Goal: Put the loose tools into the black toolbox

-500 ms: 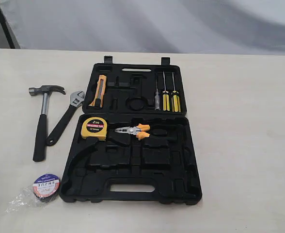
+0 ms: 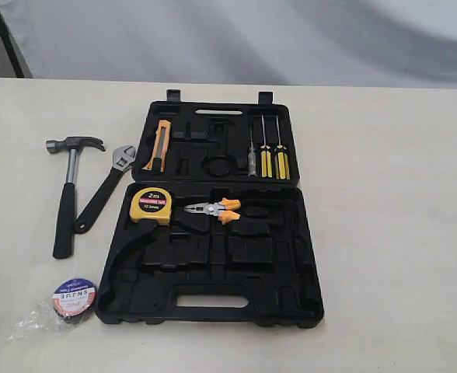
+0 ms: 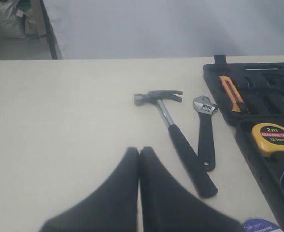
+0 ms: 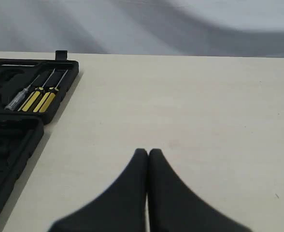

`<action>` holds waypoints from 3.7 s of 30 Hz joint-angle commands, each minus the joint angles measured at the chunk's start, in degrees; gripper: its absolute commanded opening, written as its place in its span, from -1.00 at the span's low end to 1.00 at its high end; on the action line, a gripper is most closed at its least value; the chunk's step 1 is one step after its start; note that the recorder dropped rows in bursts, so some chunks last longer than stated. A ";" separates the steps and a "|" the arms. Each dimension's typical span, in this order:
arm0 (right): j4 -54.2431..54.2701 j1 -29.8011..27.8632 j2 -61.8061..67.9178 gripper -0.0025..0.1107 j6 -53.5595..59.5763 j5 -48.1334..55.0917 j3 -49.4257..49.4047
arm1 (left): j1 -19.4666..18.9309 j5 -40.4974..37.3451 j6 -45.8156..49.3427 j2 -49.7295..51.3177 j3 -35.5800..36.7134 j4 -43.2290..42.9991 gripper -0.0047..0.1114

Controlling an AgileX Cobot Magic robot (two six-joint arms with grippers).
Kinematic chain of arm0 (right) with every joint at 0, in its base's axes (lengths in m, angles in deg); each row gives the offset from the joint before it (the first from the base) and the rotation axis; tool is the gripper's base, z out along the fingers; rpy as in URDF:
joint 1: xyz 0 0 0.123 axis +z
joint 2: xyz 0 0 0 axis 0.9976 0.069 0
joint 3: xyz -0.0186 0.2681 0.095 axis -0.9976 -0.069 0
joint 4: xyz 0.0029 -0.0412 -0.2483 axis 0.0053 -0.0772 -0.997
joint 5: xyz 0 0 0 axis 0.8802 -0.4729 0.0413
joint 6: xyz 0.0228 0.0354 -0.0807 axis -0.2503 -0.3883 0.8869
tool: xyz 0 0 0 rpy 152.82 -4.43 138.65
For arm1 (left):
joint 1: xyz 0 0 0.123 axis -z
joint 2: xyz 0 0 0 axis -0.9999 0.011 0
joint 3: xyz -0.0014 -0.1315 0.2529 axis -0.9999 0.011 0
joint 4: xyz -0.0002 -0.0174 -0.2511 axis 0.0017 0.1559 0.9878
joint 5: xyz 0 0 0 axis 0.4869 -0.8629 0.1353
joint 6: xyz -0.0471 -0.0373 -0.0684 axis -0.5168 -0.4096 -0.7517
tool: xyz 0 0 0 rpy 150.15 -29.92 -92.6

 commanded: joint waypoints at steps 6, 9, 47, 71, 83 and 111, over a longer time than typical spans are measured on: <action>-0.39 -0.31 -0.28 -0.96 0.53 -0.42 -0.19 | -0.19 0.97 -0.59 -0.46 0.53 0.78 -0.89; -0.39 -0.31 -0.28 -0.96 0.53 -0.42 -0.19 | -0.19 0.97 -0.59 -0.46 0.53 0.78 -0.89; 35.87 5.12 57.18 -0.96 22.69 28.78 43.07 | -0.19 0.97 -0.59 -0.46 0.53 0.78 -0.89; 16.96 59.31 123.37 -0.72 17.26 45.70 106.65 | -0.19 0.97 -0.59 -0.46 0.53 0.78 -0.89; 5.35 63.08 133.60 0.40 7.89 46.92 118.12 | -0.19 0.97 -0.59 -0.46 0.53 0.78 -0.89; 5.31 63.08 140.04 0.16 7.67 42.84 118.34 | -0.19 0.97 -0.59 -0.46 0.53 0.78 -0.89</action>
